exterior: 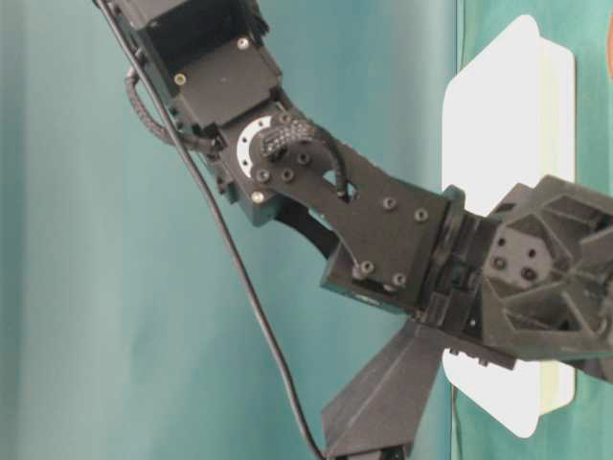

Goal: Pick up the tape from a random location and place it into the white case.
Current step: 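Pinch the white tape roll through its hole and lift it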

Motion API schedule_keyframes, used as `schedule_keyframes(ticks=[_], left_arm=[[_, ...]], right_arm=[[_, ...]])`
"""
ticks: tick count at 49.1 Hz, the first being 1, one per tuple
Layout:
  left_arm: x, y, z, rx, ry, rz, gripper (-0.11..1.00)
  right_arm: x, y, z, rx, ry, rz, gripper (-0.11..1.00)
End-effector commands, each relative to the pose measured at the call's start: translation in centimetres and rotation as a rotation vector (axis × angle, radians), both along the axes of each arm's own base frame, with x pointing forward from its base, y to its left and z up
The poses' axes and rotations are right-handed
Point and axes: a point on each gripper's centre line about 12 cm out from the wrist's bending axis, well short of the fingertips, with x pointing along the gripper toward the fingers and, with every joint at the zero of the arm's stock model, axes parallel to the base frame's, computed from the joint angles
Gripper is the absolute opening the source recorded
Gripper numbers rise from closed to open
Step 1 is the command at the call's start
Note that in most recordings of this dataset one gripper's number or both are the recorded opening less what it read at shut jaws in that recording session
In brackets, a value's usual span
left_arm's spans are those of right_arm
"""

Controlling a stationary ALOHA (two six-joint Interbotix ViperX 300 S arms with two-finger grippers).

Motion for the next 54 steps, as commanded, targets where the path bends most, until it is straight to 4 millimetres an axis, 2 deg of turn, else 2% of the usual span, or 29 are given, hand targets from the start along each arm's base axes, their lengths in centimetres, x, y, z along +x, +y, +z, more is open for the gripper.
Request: schedule_keyframes(ticks=[1, 11, 32, 54], left_arm=[[0.2, 0.1, 0.3, 0.004, -0.006, 0.003, 0.97], [0.2, 0.1, 0.3, 0.004, -0.006, 0.003, 0.97], [0.2, 0.1, 0.3, 0.004, -0.007, 0.003, 0.97], [0.2, 0.2, 0.3, 0.005, -0.001, 0.010, 0.97]], right_arm=[[0.3, -0.1, 3.2, 0.006, -0.061, -0.001, 0.35], [-0.2, -0.2, 6.2, 0.009, -0.092, -0.004, 0.33], [-2.5, -0.6, 15.0, 0.004, -0.147, -0.004, 0.33], [-3.5, -1.3, 21.4, -0.068, -0.084, -0.010, 0.33]])
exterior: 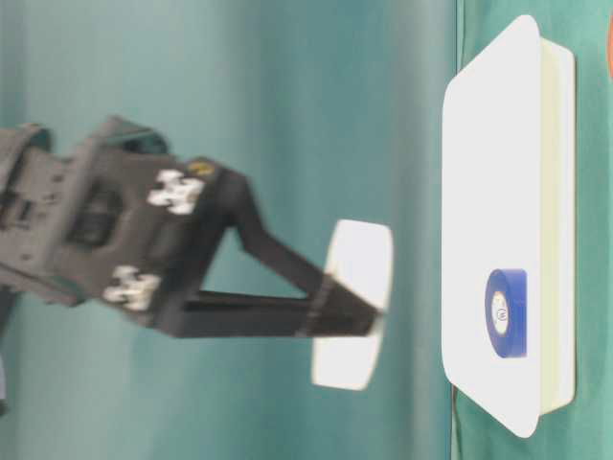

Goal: Pick up the tape from a random location and place it into the white case.
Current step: 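Pinch the white tape roll through its hole and lift it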

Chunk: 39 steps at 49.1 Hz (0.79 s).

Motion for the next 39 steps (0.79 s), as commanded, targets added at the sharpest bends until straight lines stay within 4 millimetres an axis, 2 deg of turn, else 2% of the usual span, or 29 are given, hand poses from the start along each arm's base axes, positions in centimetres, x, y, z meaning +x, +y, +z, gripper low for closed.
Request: schedule_keyframes(ticks=[1, 15, 39], left_arm=[[0.2, 0.1, 0.4, 0.004, -0.004, 0.004, 0.97], [0.2, 0.1, 0.3, 0.003, -0.003, 0.006, 0.97], [0.2, 0.2, 0.3, 0.004, -0.003, 0.007, 0.97]], right_arm=[[-0.6, 0.0, 4.1, 0.003, -0.063, -0.004, 0.33], [-1.6, 0.2, 7.0, -0.010, -0.064, -0.001, 0.33], [-1.8, 0.2, 7.0, -0.018, -0.055, -0.001, 0.33]])
